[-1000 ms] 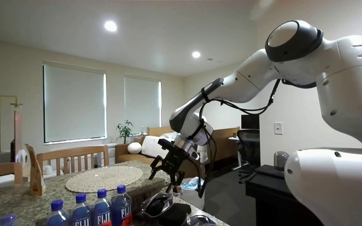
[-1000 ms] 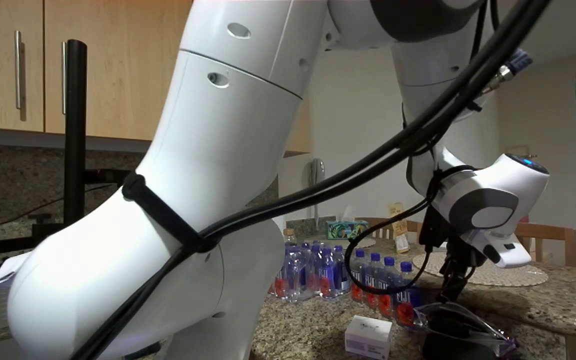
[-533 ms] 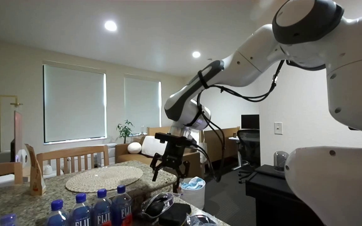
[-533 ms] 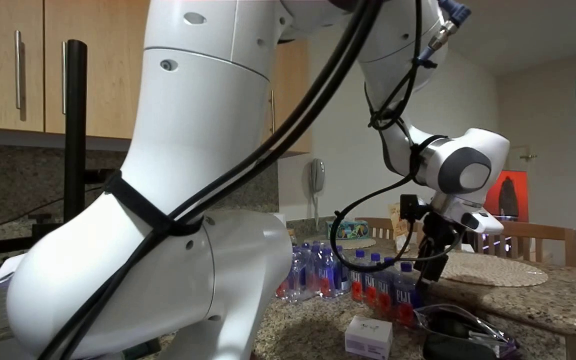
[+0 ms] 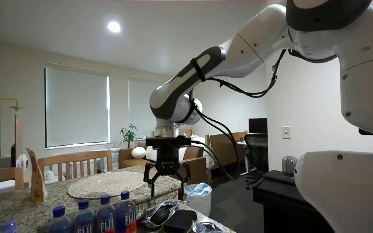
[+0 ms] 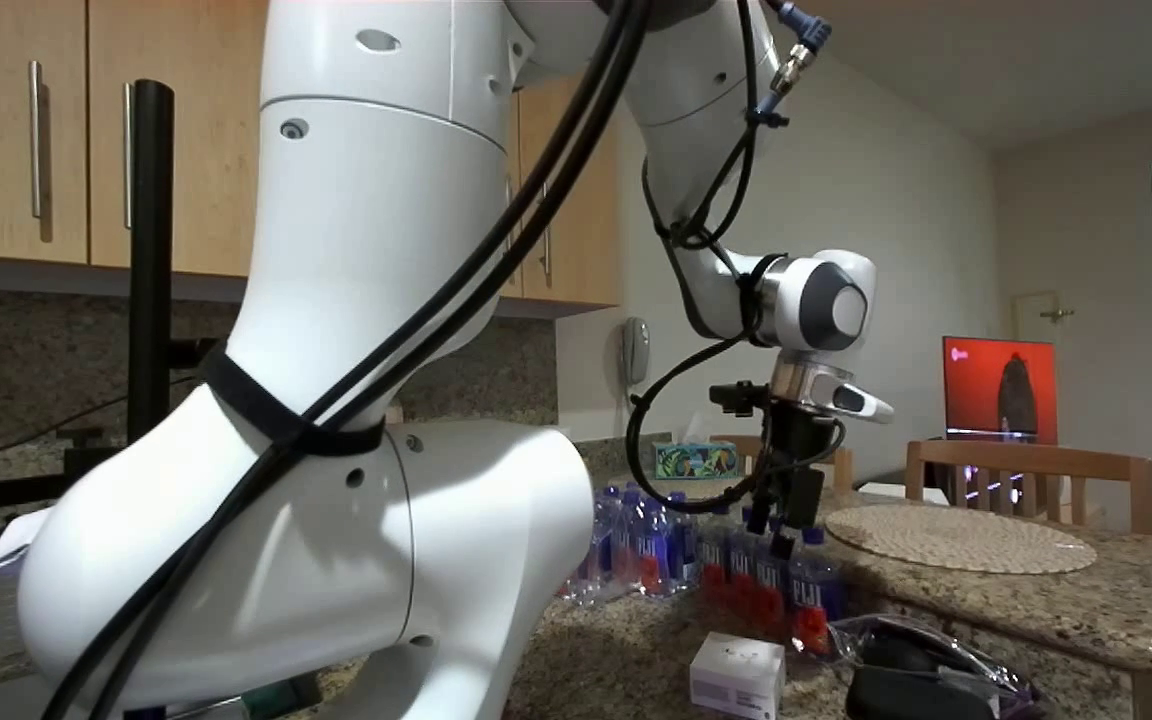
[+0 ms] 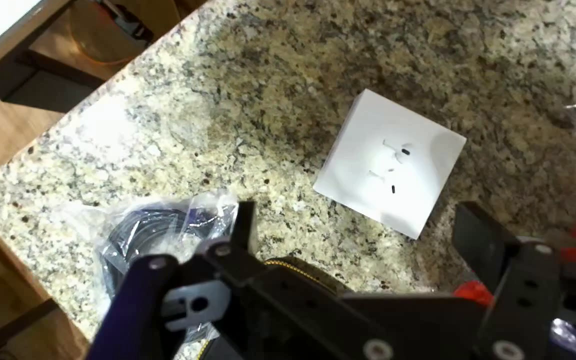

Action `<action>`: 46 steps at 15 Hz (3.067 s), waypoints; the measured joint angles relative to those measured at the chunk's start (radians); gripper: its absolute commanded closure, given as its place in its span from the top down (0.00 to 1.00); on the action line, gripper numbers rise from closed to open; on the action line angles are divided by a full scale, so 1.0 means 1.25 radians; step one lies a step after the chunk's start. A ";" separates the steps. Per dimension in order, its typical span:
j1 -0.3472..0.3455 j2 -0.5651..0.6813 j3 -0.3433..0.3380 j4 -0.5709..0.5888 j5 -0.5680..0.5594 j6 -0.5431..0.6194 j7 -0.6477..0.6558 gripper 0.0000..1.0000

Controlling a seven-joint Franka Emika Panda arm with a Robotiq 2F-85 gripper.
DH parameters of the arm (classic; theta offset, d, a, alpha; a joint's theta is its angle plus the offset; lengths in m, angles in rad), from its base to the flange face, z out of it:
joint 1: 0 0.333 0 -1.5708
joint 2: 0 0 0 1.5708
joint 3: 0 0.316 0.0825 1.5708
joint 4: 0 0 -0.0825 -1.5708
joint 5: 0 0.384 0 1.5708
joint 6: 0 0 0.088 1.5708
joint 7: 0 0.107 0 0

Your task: Put the black object in the purse

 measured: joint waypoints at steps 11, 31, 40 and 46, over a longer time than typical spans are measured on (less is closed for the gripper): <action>-0.186 -0.063 0.485 -0.070 -0.429 -0.132 0.067 1.00; -0.783 -0.133 0.913 -0.266 0.034 0.261 -0.419 1.00; -0.994 -0.043 1.144 -0.184 0.090 0.188 -0.431 1.00; -0.995 -0.042 1.144 -0.184 0.090 0.188 -0.431 1.00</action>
